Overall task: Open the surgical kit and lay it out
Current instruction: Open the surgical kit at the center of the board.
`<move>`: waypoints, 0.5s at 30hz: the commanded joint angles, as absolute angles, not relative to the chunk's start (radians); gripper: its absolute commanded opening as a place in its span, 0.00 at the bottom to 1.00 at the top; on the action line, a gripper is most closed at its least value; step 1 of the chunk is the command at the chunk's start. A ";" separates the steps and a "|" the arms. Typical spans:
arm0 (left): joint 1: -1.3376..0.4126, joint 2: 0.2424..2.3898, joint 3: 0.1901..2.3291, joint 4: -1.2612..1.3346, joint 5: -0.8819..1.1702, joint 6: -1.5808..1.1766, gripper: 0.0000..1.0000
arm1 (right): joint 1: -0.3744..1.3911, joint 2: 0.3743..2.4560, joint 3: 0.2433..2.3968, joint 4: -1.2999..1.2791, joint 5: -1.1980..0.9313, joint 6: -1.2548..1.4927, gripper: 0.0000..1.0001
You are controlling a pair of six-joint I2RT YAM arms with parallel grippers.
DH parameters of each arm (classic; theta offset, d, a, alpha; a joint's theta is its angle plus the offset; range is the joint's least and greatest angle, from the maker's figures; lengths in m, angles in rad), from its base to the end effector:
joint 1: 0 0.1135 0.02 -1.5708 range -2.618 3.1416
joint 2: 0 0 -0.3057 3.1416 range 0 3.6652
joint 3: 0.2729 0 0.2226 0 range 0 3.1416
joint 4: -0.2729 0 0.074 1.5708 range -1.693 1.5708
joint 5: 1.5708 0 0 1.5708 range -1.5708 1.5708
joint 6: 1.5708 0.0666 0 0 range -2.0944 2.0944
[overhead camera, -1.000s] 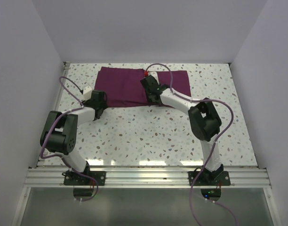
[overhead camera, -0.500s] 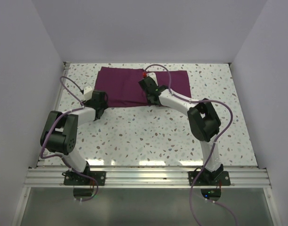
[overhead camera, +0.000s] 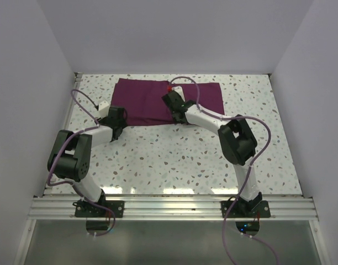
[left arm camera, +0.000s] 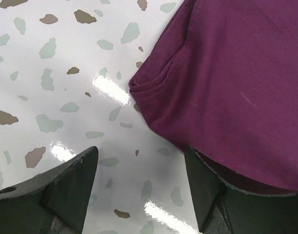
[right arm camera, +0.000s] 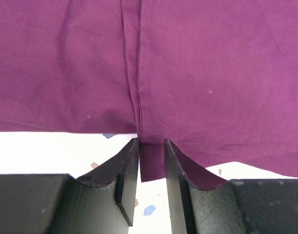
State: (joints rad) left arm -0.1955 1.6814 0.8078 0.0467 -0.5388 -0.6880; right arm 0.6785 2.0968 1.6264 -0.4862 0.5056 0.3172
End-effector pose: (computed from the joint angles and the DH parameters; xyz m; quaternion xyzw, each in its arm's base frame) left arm 0.3266 -0.0298 0.1950 -0.3127 0.8474 0.0744 0.4227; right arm 0.3846 0.2686 0.2261 -0.0914 0.9215 -0.0697 0.3710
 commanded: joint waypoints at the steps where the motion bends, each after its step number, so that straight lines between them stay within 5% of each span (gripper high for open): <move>1: -0.212 1.670 0.825 0.061 -0.591 -0.692 0.76 | 0.678 2.123 1.683 -0.497 0.531 0.325 0.31; 15: -0.219 1.675 0.830 0.055 -0.600 -0.693 0.76 | 0.678 2.125 1.721 -0.505 0.526 0.328 0.28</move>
